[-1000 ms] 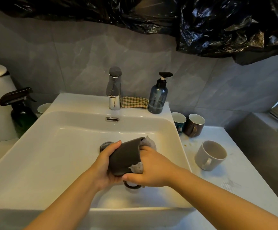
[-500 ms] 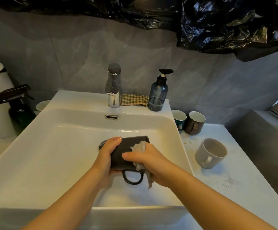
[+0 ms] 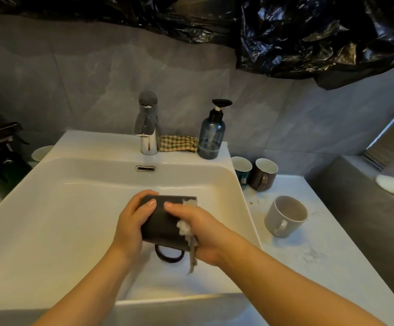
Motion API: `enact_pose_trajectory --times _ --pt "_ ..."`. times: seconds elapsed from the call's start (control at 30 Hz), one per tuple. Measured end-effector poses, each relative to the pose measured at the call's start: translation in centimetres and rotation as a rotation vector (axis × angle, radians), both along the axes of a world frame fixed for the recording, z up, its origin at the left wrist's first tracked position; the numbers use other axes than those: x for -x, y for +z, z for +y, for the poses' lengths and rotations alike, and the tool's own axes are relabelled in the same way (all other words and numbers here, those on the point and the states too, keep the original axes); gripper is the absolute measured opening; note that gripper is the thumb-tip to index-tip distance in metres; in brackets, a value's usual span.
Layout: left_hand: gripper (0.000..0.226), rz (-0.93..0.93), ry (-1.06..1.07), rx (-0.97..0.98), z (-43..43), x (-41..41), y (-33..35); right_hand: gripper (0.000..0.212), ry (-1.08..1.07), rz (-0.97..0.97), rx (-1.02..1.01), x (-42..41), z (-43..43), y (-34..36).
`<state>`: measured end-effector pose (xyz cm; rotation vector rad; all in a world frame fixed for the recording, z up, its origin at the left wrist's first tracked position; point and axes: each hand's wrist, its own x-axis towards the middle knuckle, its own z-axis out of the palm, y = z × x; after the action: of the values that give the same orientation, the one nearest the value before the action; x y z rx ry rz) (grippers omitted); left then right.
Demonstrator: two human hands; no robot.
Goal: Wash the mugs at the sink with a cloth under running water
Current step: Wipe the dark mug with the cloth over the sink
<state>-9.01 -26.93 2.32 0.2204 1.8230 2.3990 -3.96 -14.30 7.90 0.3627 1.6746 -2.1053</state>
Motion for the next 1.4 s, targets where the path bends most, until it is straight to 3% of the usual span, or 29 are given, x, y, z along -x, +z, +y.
enact_pose_trajectory --times 0.03,0.1,0.2,0.27,0.33,0.43,0.5,0.53,0.6,0.7,0.77,0.83,0.9,0.97,1.03,1.1,1.17,1.2,1.23,1.33,1.37,1.4 --pt "0.050 0.064 -0.002 0.024 0.0 -0.2 0.1 0.012 -0.036 -0.048 0.137 -0.1 0.4 0.5" --pt "0.052 0.139 -0.031 0.056 0.2 -0.4 0.2 0.015 -0.017 -0.028 0.191 -0.2 1.1 0.6" --pt "0.053 0.140 -0.055 0.049 0.5 -0.3 -0.1 0.023 0.146 0.155 -0.108 -0.3 1.6 -0.4" --pt "0.052 0.103 -0.048 0.016 0.8 -0.1 -0.3 0.047 0.235 0.265 -0.341 -0.2 1.8 -1.3" --pt "0.048 0.082 -0.040 0.007 1.0 0.3 -0.5 0.051 0.249 0.296 -0.423 -0.1 1.8 -2.0" --pt "0.049 0.099 -0.049 0.023 0.7 0.4 -0.8 0.024 0.180 0.159 -0.163 -0.3 1.8 -1.9" --pt "0.051 0.174 -0.099 0.095 0.6 0.0 -0.8 0.033 0.110 -0.035 0.164 -0.1 2.5 -1.5" --pt "0.052 0.201 -0.130 0.136 0.6 -0.3 -0.8 0.038 0.086 -0.082 0.234 0.0 3.0 -1.2" --pt "0.055 0.187 -0.182 0.179 0.9 -0.6 -0.6 0.041 0.037 -0.062 0.186 0.4 3.5 -0.9" --pt "0.058 -0.029 -0.291 0.063 1.1 -0.4 -0.2 0.030 0.024 0.165 -0.076 0.5 3.6 -0.8" --pt "0.050 -0.352 -0.384 -0.175 0.9 0.1 0.1 0.026 0.169 0.399 -0.559 0.1 3.3 -1.3" --pt "0.059 -0.598 -0.384 -0.310 0.9 0.5 0.0 0.029 0.391 0.548 -1.082 -0.1 2.8 -2.5" --pt "0.049 -0.609 -0.289 -0.256 1.1 0.5 -0.3 0.029 0.446 0.596 -1.197 -0.5 1.5 -3.7" --pt "0.028 -0.501 -0.193 -0.156 1.3 0.3 -0.2 0.016 0.325 0.500 -0.966 -1.0 0.0 -4.1" --pt "0.022 -0.369 -0.121 -0.046 1.3 0.2 -0.1 0.005 0.010 0.223 -0.360 -0.6 -0.9 -3.6" --pt "0.021 -0.224 -0.076 0.083 1.1 0.3 -0.2 0.018 -0.241 -0.065 0.273 0.2 -0.8 -2.9" --pt "0.022 -0.150 -0.060 0.129 1.1 0.2 -0.1 0.030 -0.313 -0.057 0.496 0.1 -0.4 -2.7" --pt "0.022 -0.155 -0.066 0.109 1.2 0.2 0.0 0.033 -0.246 0.012 0.393 -0.1 -0.3 -2.9" --pt "0.022 -0.182 -0.074 0.077 1.2 0.1 0.2 0.037 -0.125 0.100 0.150 -0.5 -0.2 -3.0" --pt "0.022 -0.293 -0.091 0.033 1.4 -0.1 0.2 0.043 0.465 0.512 -0.909 -1.3 0.9 -4.3" --pt "0.021 -0.307 -0.099 0.036 1.5 -0.1 0.2 0.045 0.530 0.603 -1.145 -1.2 1.5 -4.5" --pt "0.021 -0.309 -0.102 0.034 1.6 -0.1 0.1 0.048 0.492 0.645 -1.220 -1.0 1.9 -4.7"
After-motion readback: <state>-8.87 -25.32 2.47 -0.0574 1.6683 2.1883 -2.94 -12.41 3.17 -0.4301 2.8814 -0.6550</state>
